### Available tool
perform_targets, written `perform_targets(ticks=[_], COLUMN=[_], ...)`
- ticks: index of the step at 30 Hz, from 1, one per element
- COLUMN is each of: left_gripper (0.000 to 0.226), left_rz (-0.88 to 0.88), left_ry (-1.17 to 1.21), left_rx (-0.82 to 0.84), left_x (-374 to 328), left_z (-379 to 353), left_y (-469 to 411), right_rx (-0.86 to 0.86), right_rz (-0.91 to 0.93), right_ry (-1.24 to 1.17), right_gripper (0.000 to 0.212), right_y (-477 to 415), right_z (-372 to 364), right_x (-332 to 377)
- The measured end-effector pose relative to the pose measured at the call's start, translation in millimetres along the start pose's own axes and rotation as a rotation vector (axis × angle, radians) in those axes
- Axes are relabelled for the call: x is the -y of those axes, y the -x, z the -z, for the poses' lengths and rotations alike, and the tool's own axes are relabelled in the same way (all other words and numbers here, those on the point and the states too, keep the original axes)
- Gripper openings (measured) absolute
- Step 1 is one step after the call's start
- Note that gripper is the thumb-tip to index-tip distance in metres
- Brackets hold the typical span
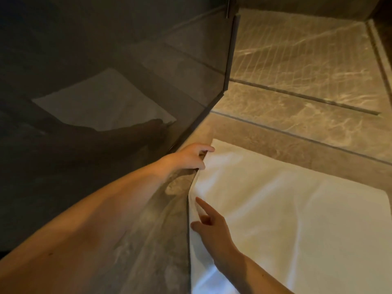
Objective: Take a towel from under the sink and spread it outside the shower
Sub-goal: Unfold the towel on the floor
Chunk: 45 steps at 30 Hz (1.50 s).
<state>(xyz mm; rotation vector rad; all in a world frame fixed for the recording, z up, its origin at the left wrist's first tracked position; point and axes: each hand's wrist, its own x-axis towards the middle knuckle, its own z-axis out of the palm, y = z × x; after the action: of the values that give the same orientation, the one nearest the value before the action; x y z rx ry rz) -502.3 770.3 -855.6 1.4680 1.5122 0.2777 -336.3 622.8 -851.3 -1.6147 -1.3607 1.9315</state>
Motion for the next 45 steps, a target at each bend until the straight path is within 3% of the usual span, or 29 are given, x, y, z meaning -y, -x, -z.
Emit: perform_targets(ticks=[5,8,10,13,15,17,19,22,26,33,45], left_gripper=[0.063,0.057,0.060,0.066,0.069,0.070,0.070,0.071,0.072,0.070,0.069], left_rz=[-0.096,-0.176,-0.211,-0.225,-0.201,-0.175,-0.150,-0.167,-0.198,-0.208,-0.221], left_ry=[-0.102,-0.238,-0.317,-0.438,-0.592,-0.713,-0.760,-0.817,-0.816,-0.835,-0.814], left_rx=[-0.175,-0.323,-0.348,-0.342,-0.278,-0.214,-0.205,-0.239,-0.280,-0.303,-0.319], left_x=[9.9,7.7,6.0,11.6,19.2,26.9,34.6,48.5,59.1,55.1,61.6], left_z=[-15.2,-28.1,-38.7,-67.7,-93.1,-116.8,-135.9,-148.5,-149.7,-148.8,-150.8], left_y=[4.8,19.4,35.5,66.1,83.3,94.0,98.9,99.2,97.1,97.5,93.3], right_rx=[0.018,0.029,-0.065,-0.315,-0.389,-0.407,-0.395,-0.383,-0.386,-0.608,-0.607], right_rz=[-0.083,-0.130,-0.044,0.321,0.553,0.627,0.573,0.516,0.504,0.298,0.258], right_ry=[-0.015,-0.202,-0.262,0.097,0.436,0.799,1.032,1.140,1.107,1.138,1.138], right_gripper=[0.040,0.029,0.020,0.022,0.035,0.047,0.054,0.059,0.058,0.060,0.060], right_y=[-3.9,-3.5,-3.6,0.6,2.3,-0.4,-1.7,-4.8,-0.7,51.6,61.5], right_z=[-5.1,4.4,14.3,34.0,45.9,53.4,55.9,55.7,55.2,112.0,129.0], right_x=[0.8,-5.1,-14.1,-35.5,-50.6,-65.9,-73.9,-81.0,-82.1,-132.3,-150.1])
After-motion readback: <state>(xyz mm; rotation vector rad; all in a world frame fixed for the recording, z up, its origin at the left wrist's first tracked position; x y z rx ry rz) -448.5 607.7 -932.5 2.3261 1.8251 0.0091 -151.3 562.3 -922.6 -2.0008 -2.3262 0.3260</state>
